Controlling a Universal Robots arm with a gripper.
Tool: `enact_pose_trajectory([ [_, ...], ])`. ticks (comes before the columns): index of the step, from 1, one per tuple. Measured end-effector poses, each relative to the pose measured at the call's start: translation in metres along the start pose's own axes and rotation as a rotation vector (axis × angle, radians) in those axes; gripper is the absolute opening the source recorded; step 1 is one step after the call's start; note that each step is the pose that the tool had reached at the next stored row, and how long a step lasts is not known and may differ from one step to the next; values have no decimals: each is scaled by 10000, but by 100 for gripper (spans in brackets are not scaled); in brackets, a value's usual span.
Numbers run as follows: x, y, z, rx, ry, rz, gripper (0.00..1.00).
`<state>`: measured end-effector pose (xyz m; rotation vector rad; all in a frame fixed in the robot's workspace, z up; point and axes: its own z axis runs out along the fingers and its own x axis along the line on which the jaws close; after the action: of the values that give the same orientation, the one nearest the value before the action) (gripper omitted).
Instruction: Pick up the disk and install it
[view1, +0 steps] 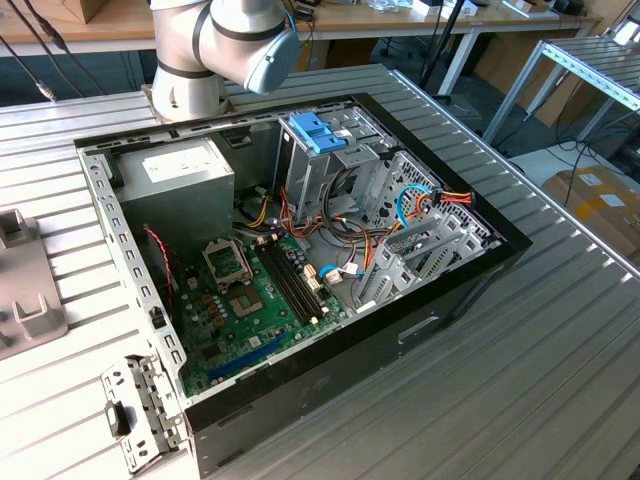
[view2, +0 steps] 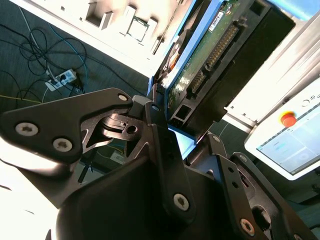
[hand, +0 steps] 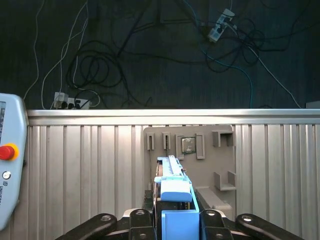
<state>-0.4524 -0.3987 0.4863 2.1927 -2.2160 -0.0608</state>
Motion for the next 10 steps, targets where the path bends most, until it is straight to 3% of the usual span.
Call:
enact_pose_trajectory([
  [10,-1,-86,-2,1,0,0,37],
])
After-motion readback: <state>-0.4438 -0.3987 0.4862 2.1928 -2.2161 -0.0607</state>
